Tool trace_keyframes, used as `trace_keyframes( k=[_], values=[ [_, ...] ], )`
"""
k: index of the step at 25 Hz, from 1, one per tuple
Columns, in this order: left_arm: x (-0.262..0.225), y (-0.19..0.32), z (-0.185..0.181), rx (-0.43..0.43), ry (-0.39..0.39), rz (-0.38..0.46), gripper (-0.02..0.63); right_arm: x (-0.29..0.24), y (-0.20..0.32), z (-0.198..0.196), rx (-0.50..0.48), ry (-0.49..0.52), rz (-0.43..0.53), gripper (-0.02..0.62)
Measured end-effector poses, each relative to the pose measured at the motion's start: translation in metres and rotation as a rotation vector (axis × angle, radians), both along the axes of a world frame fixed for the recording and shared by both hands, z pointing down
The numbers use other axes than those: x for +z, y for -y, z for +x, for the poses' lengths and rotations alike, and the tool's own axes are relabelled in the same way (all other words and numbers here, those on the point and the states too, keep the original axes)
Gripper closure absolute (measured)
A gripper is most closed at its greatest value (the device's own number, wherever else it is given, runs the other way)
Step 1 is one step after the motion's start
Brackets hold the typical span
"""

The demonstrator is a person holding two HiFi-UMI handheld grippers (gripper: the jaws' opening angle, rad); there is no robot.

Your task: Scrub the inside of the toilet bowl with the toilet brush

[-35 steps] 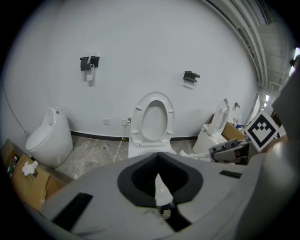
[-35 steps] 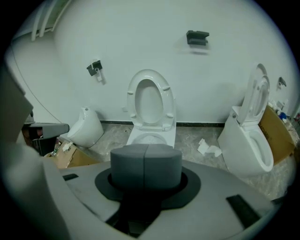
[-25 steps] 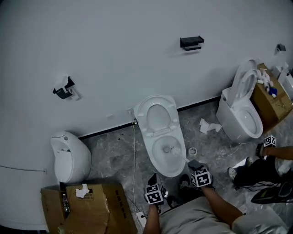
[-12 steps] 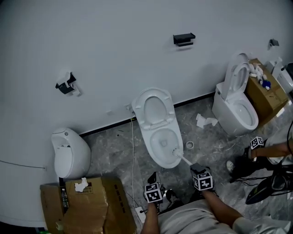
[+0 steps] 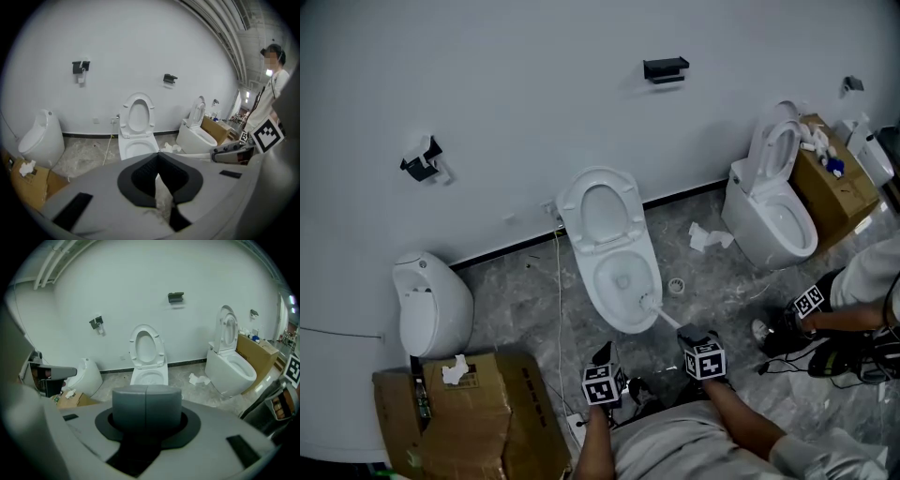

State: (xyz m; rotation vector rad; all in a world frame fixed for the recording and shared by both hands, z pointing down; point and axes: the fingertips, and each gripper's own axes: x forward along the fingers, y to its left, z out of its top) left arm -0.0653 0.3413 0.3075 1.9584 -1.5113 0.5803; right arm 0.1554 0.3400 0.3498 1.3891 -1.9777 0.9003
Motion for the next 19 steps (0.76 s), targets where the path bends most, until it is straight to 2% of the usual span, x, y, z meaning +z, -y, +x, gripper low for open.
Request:
trace_keyframes(
  k=[3,10,19],
  values=[
    [0.006,-0.007,-0.013,-0.026,-0.048,-0.016,0.577,-0.001,-0.005,-0.004,0.015,0.014,0.005,0.428],
    [0.004,-0.006,-0.016,0.045,0.02,0.003,0.577,-0.003,-0.008,-0.009,0.043,0.012,0.023,0.428],
    [0.002,0.003,-0.02,0.054,0.021,0.029,0.576,-0.005,-0.007,-0.012,0.054,-0.001,0.047,0.428]
  ],
)
